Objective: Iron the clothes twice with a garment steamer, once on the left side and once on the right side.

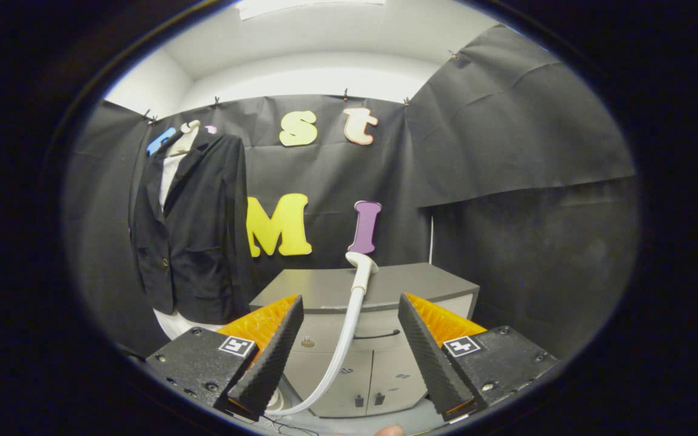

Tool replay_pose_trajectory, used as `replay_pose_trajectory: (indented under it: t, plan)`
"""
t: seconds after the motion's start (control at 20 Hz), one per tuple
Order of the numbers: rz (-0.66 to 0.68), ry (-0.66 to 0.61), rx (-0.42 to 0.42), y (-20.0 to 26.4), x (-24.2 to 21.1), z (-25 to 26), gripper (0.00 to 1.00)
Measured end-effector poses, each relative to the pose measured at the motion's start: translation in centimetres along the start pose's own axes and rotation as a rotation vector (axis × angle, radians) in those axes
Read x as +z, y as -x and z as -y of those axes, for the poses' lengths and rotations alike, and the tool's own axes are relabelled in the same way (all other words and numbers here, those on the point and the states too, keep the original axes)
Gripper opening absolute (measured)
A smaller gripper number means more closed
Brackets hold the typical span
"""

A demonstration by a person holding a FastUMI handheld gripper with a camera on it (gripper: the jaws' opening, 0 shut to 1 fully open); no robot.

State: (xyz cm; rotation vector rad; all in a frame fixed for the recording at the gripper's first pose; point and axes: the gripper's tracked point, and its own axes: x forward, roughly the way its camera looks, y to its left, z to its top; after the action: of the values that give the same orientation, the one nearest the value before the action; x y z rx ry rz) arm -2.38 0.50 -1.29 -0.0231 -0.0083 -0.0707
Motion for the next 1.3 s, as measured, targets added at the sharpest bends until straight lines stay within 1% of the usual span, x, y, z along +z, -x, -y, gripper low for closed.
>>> replay_pose_trajectory:
  t: [0.25,0.4,0.55,0.7,0.9,1.0,1.1,1.3]
  plan:
    - [-0.026,-0.026,-0.074,0.1,-0.3,0.1,0.98]
    - [-0.068,-0.081,-0.079,-0.8,-0.3,-0.8,0.98]
    - [-0.087,-0.068,-0.078,-2.9,0.7,-0.5,0.98]
    - [-0.108,-0.078,-0.05,-7.2,1.9,-0.6,0.98]
    - [-0.168,-0.086,0.001,-13.3,2.1,-0.5,0.98]
    - [-0.196,-0.097,0.024,-16.4,2.1,-0.4,0.98]
    - [-0.225,-0.105,0.031,-19.1,1.9,0.1,0.98]
    - [-0.317,-0.111,0.059,-24.5,0.7,0.9,0.98]
